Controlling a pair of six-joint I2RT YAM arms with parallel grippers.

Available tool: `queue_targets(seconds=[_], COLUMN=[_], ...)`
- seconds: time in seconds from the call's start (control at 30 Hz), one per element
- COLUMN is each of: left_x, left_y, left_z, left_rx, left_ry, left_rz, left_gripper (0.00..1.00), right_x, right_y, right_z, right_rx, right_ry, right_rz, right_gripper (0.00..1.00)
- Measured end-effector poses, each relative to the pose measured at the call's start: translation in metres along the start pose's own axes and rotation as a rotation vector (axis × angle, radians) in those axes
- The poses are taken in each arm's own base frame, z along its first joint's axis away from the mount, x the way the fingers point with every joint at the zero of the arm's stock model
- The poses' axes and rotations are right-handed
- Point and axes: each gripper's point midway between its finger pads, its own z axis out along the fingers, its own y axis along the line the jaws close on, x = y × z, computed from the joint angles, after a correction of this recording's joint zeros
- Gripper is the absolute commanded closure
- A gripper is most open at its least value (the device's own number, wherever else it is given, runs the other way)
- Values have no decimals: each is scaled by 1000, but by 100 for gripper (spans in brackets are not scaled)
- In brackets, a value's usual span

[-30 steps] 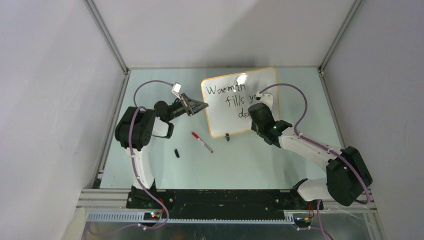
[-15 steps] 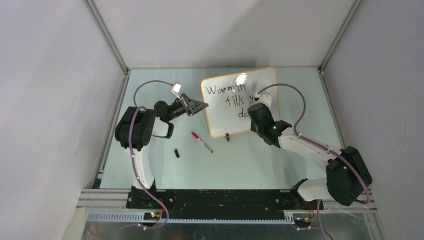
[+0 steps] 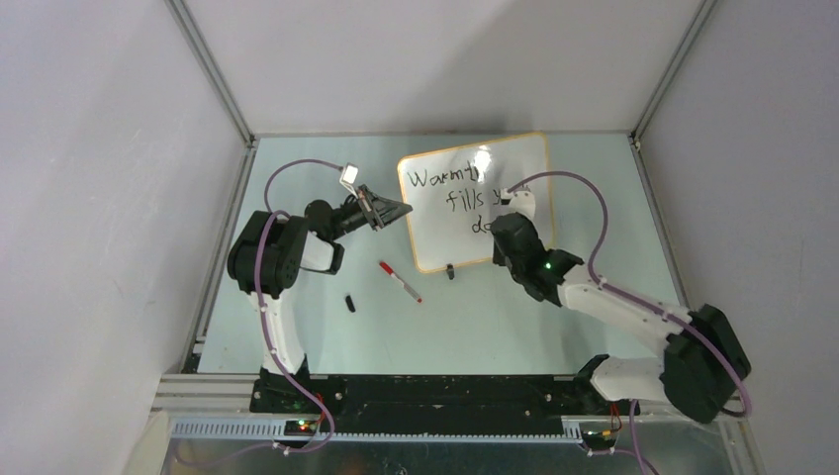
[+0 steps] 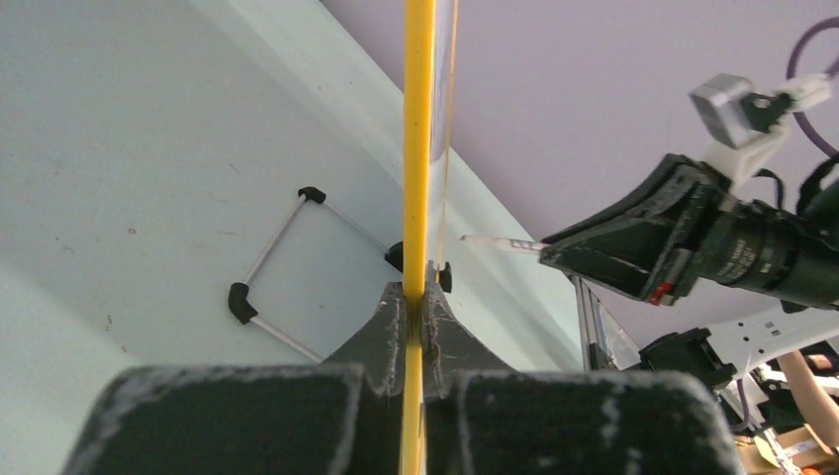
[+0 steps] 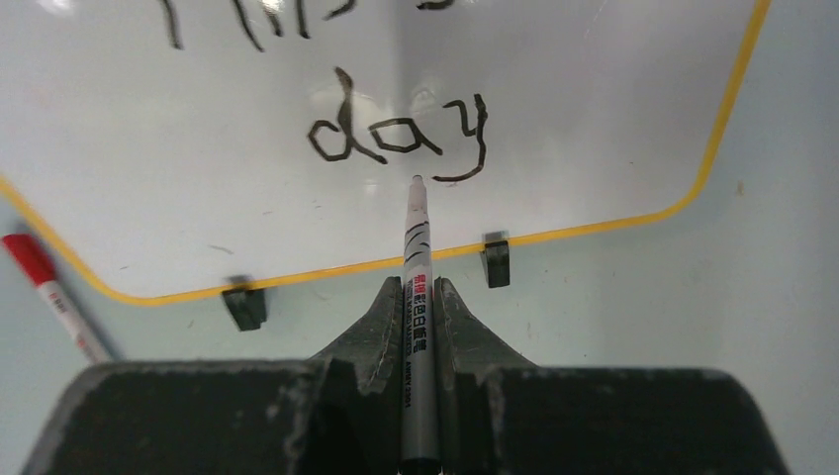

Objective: Write a sentence on the whiteboard
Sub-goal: Write a sentence on the whiteboard, then pick up the pen cap from the center of the board.

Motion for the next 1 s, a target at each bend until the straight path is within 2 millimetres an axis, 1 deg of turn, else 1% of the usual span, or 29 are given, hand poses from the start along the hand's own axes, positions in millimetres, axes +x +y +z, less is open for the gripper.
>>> queue_targets(seconds=[0.03,0.07,0.1,0.13,0.17,0.2,0.23,0.3,0.37,0.5,0.6,0.67,0.7,0.73,0.77,0.8,0.83,0.87,0.93,0.97,1.0], left_x=[0,1,1,1,2,2,3,3,2,3,3,1,3,-7,-14,-19,-24,-28,-36,-37,-38], left_y=[0,0,0,0,0,-1,-2,-5,-7,-11,-20,-30,-30,-43,-48,-53,-56,-60,-61,-62,-62], left_z=[0,-1,-1,-1,-2,-2,-3,-5,-7,-15,-29,-41,-51,-51,-57,-62,-69,-74,-86,-92,-98], left_rx=[-1,-2,-4,-4,-5,-7,-7,-11,-14,-44,-84,-122,-181,-162,-196,-229,-274,-311,-440,-498,-556], left_ry=[0,1,0,-1,0,0,0,-3,-8,-30,-57,-81,-96,-118,-147,-165,-186,-202,-234,-241,-244], left_rz=[-1,-2,-3,-2,0,-1,2,5,16,18,30,48,46,82,106,124,134,150,164,173,175], left_gripper=[85,81,72,69,61,58,52,46,43,43,43,42,41,39,37,32,29,22,12,10,5], right_x=[-2,-6,-10,-16,-21,-28,-31,-37,-36,-27,-29,-33,-35,-36,-36,-35,-34,-32,-31,-32,-34], right_y=[1,1,1,0,-1,-2,-4,-8,-10,-8,-4,-2,-1,-1,-2,-3,-6,-8,-14,-16,-18], right_z=[-6,-12,-19,-28,-37,-43,-48,-53,-53,-49,-49,-50,-51,-51,-52,-52,-53,-55,-60,-63,-66], right_rx=[-11,-26,-39,-59,-77,-91,-96,-107,-108,-118,-129,-136,-140,-140,-142,-141,-140,-138,-142,-148,-152], right_ry=[-19,-46,-76,-116,-158,-198,-226,-284,-314,-325,-339,-357,-365,-372,-382,-389,-396,-403,-429,-448,-461], right_rz=[0,6,15,30,47,67,81,111,119,98,93,100,104,108,115,119,125,130,150,165,176], right_gripper=[100,100,100,100,100,100,100,100,100,100,100,100,100,100,100,100,100,100,100,100,100])
